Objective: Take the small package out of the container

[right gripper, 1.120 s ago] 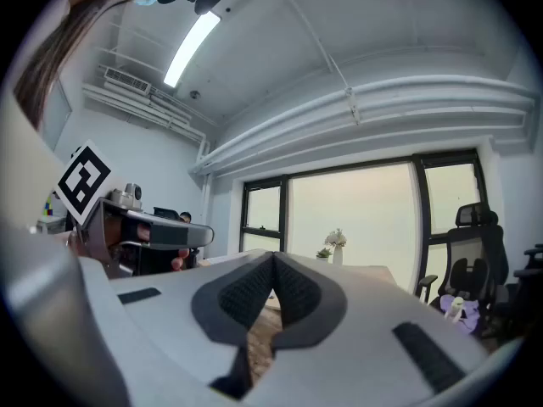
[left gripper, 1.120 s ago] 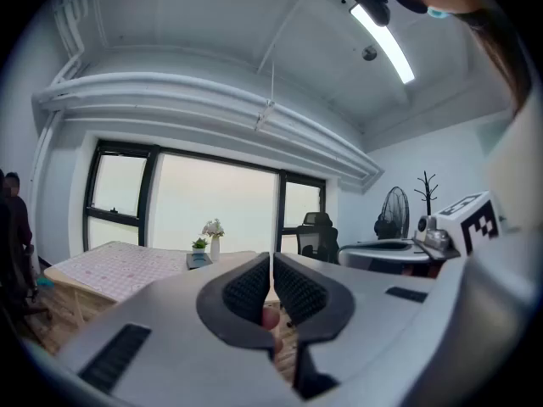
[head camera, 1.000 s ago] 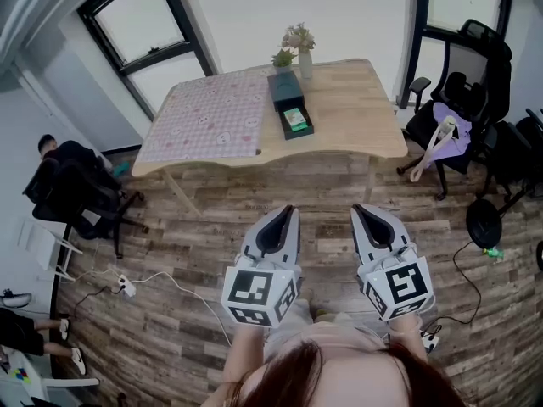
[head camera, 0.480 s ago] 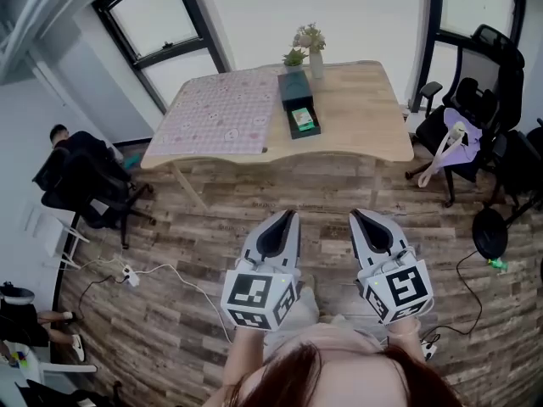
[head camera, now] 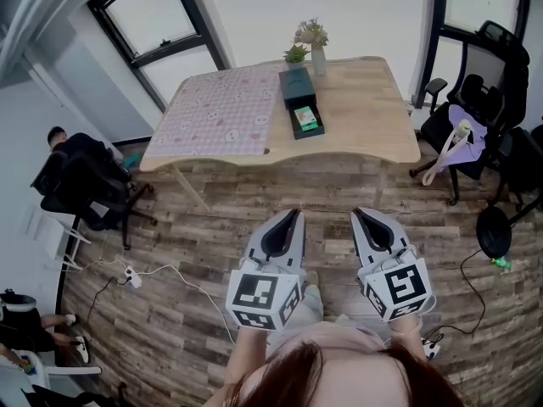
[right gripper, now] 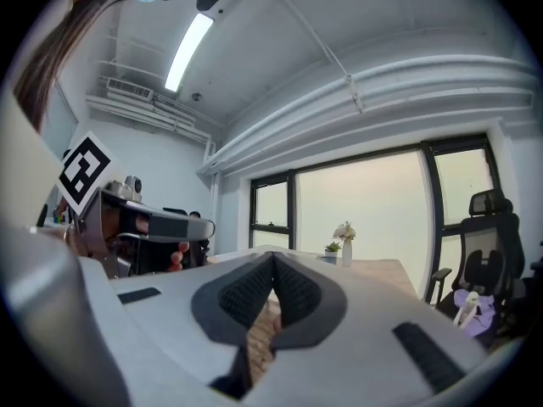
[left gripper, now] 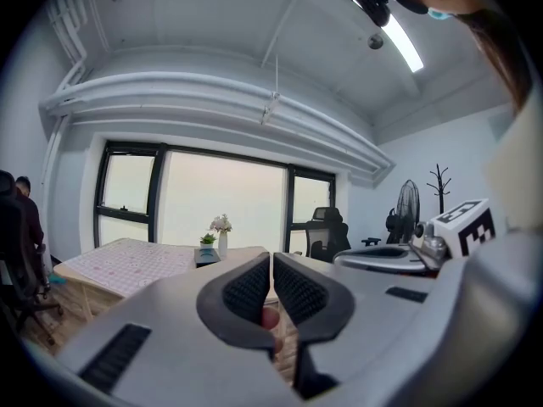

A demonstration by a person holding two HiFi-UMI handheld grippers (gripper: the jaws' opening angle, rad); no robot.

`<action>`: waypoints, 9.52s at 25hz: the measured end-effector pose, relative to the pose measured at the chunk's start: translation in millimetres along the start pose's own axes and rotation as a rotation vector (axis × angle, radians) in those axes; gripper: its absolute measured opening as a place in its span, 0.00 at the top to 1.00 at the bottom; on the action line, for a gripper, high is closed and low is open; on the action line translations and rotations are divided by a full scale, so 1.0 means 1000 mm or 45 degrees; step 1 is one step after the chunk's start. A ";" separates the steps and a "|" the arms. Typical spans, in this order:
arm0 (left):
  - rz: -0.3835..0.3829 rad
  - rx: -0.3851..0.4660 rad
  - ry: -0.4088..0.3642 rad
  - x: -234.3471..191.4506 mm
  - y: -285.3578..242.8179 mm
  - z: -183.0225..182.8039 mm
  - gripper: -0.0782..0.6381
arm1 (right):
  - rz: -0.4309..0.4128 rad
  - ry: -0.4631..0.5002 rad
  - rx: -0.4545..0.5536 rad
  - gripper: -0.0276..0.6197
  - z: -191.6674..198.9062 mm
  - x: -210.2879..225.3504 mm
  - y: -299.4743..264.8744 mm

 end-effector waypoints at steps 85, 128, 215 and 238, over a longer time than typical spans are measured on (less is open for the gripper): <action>0.054 -0.073 0.113 -0.275 -0.387 -0.020 0.87 | 0.013 0.007 -0.225 0.95 0.051 0.200 -0.444; 0.172 -0.296 0.196 -0.373 -0.494 0.033 0.87 | 0.044 -0.097 -0.804 0.60 0.232 0.228 -0.567; 0.196 -0.403 0.257 -0.402 -0.519 0.059 0.87 | 0.067 -0.494 -1.173 0.45 0.317 0.219 -0.600; 0.135 -0.366 0.203 -0.377 -0.493 0.048 0.87 | 0.008 -0.520 -0.955 0.46 0.285 0.218 -0.592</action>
Point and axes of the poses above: the fingertips, and each gripper's own axes: y backward along the fingers, x to its right, z out of its underside, the point moved 2 cm from there along y, backward along the fingers, and after that the axes turned 3 degrees about x, right-handed, at the moved point
